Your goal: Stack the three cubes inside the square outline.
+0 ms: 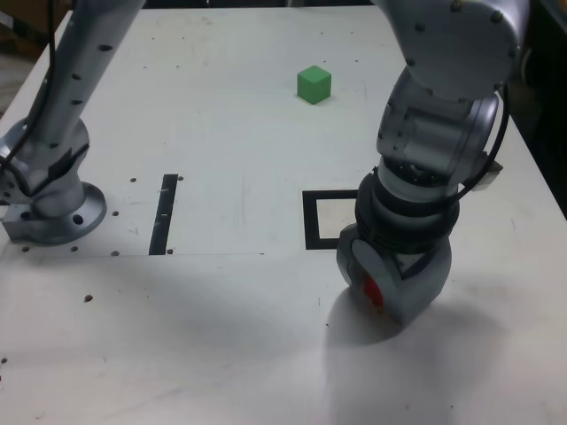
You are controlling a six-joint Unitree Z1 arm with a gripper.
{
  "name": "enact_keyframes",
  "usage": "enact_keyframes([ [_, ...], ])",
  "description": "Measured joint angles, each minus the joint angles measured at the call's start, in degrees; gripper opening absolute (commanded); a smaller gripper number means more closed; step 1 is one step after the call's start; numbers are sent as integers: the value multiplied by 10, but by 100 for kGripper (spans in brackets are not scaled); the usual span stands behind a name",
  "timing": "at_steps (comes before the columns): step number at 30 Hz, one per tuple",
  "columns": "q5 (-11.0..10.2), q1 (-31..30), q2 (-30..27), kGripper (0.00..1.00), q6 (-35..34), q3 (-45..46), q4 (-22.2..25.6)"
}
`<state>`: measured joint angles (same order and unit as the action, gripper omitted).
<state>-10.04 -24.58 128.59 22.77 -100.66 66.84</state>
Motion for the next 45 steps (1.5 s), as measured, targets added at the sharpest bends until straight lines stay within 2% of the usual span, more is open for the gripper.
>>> enact_keyframes([
  [5,-8,0,-5,28,-4,0,4],
  [10,-21,0,-21,26,-13,-4,30],
  [19,-29,0,-126,24,-32,-1,95],
  [23,-44,5,-143,23,-60,-1,131],
  [26,-51,31,-158,22,-103,-1,157],
  [32,-28,83,-166,22,-206,26,168],
  [39,2,89,-142,22,-291,31,161],
  [45,11,96,-140,22,-343,57,144],
])
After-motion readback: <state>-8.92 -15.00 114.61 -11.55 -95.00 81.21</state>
